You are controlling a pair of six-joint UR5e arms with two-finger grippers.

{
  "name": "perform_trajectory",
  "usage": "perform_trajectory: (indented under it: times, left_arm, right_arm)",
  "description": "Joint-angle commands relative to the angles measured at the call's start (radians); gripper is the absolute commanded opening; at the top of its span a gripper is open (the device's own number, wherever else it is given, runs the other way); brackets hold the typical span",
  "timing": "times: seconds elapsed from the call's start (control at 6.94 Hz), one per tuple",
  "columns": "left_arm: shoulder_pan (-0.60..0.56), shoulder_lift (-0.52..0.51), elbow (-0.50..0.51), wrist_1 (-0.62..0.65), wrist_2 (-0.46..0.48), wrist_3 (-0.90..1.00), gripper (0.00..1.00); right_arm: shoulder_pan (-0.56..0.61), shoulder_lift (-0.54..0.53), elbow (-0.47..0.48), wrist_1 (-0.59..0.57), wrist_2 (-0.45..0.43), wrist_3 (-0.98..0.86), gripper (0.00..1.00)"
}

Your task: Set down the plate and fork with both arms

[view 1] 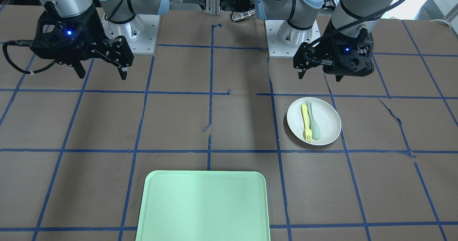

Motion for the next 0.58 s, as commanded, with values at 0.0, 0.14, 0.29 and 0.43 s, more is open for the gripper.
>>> perform_trajectory:
  times: [0.0,0.14,0.29,0.43]
  left_arm:
    - [0.002,0.004,-0.005,0.008,-0.002,0.0,1.0]
    - [0.002,0.004,-0.008,0.007,0.011,0.002,1.0]
    - [0.002,0.004,-0.008,0.005,0.011,0.002,1.0]
    - [0.002,0.006,-0.008,0.004,0.014,0.005,1.0]
  right_arm:
    - [0.0,0.0,0.0,0.0,0.0,0.0,1.0]
    - [0.0,0.0,0.0,0.0,0.0,0.0,1.0]
    - [0.0,0.0,0.0,0.0,0.0,0.0,1.0]
    - [0.0,0.0,0.0,0.0,0.0,0.0,1.0]
